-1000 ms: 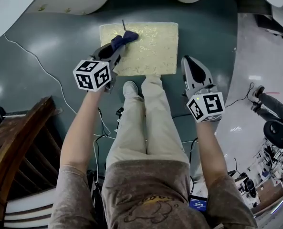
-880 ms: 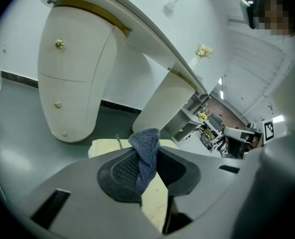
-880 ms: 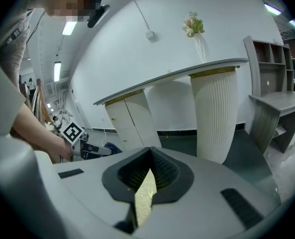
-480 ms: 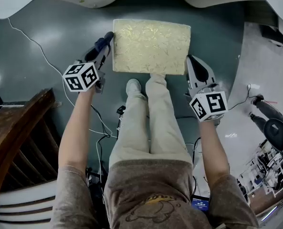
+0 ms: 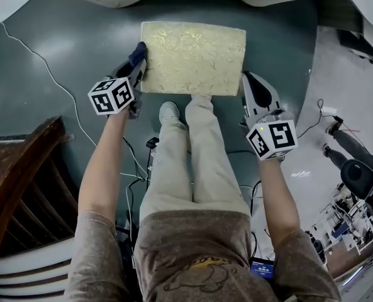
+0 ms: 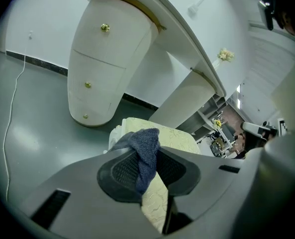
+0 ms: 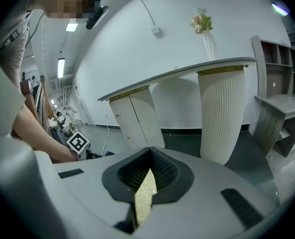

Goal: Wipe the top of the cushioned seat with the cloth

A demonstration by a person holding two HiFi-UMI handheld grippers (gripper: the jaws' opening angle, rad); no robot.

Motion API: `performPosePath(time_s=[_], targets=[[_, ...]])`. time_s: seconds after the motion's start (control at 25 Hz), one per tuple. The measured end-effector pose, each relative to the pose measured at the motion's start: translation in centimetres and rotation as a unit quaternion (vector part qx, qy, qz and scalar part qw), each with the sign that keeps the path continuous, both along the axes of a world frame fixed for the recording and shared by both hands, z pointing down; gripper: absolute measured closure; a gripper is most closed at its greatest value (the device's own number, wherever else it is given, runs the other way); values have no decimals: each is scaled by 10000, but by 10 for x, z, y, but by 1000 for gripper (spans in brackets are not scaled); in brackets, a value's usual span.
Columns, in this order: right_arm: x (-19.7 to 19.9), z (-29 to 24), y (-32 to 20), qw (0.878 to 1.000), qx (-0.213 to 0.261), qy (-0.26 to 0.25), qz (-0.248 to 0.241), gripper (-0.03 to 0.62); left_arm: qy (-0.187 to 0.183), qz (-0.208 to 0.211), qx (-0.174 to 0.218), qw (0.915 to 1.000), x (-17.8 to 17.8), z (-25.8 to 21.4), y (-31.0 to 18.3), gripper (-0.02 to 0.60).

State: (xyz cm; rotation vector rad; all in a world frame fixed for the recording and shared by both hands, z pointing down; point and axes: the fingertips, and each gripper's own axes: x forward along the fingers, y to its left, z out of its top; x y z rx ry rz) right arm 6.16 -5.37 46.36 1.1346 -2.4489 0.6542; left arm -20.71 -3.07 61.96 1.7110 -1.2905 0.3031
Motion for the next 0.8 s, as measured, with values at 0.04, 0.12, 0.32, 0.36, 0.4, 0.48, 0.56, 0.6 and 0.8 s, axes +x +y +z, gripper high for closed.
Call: performPosePath(time_s=[0.04,0.12,0.32,0.36,0.4,0.48,0.56,0.6,0.8], targets=[[1,1,0,10000,-2,2,1,597,18,24,-9,10000,4,2,-1,488],[4,1,0,10000,-19,10,28,597,46,47,-33,10000,12,6,-3,488],[13,-1,0,10000,5,15,45,597,167,113,-65,9998,34,9,-7,488],[16,-1,0,10000,-5,38,64,597,189,174,-59,9997,42,9,-7,488],[20,-1,0,9999,-14,54,88,597,195,252,-57,9995,49,8,-8,488],[25,-1,0,9999,-8,38,135,597,170,414,-63,9990,64,9,-8,488],[29,-1,1,9999,23,-3,160,597,151,566,-63,9983,76,10,-9,488],[30,-1,2,9998,34,-14,176,597,168,633,-54,9978,83,10,-10,488],[46,-2,3,9994,26,14,337,597,302,903,-39,9955,120,8,-16,488]])
